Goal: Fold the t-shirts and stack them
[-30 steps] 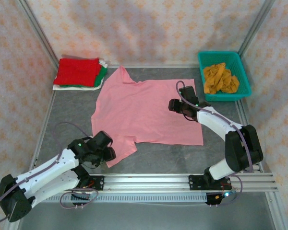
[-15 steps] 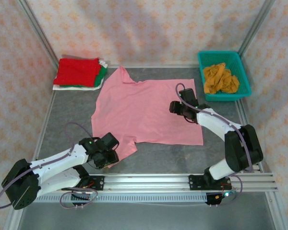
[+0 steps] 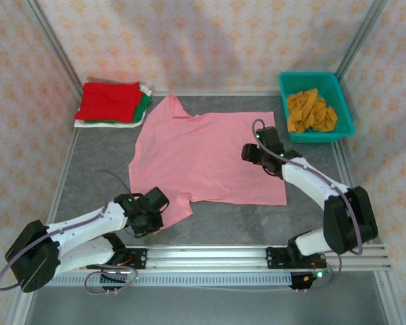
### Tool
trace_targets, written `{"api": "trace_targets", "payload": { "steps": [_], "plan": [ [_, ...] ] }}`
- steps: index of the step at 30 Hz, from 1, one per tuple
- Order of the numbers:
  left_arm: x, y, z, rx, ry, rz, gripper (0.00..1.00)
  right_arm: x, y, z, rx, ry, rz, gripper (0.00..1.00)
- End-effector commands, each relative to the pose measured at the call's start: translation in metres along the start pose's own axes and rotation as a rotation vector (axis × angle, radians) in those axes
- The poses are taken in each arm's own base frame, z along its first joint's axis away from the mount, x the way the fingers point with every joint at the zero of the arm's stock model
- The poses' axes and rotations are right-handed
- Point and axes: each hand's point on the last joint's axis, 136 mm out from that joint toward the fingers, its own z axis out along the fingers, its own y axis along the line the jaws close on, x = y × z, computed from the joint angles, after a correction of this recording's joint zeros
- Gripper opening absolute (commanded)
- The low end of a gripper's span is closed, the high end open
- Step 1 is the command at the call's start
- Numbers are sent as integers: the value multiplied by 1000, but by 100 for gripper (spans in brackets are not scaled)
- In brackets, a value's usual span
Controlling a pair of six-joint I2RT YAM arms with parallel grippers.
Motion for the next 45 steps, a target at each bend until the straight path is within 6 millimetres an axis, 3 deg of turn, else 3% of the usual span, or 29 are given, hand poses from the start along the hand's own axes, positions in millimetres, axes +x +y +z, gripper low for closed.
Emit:
{"api": "trace_targets", "payload": {
  "steps": [1, 4, 8, 12, 16, 20, 22, 25, 29, 37, 39, 42, 45],
  "plan": [
    [-12, 8, -13, -38, -81, 6, 0, 12, -20, -19, 80, 6, 29, 60],
    [-17, 11, -25, -39, -117, 6, 0, 31, -41, -31, 149, 49, 88, 62],
    [-23, 17, -39, -40, -163, -11, 0, 71, -71, -45, 230, 183, 240, 61],
    [-28, 29, -43, -32, -231, -52, 0, 108, -99, -62, 297, 295, 366, 61],
    [-31, 28, -42, 27, -269, -85, 0, 135, -127, -72, 358, 382, 488, 58],
    [-40, 44, -57, -42, -332, -91, 0, 136, -130, -66, 350, 369, 554, 55],
    [-44, 42, -61, -25, -362, -99, 0, 140, -128, -57, 330, 379, 582, 55],
    [-46, 38, -61, 18, -374, -131, 0, 147, -116, -46, 272, 437, 622, 53],
    [-45, 47, -61, 10, -391, -167, 0, 160, -122, -42, 296, 451, 638, 53],
    [-48, 46, -62, 61, -421, -195, 0, 163, -129, -32, 314, 413, 645, 50],
    [-49, 45, -62, 66, -427, -194, 0, 163, -130, -27, 311, 403, 647, 45],
    [-54, 41, -68, 85, -452, -188, 0, 158, -130, -25, 303, 383, 643, 27],
    [-60, 19, -75, 163, -468, -112, 0, 149, -128, -32, 291, 354, 625, 14]
  ]
}}
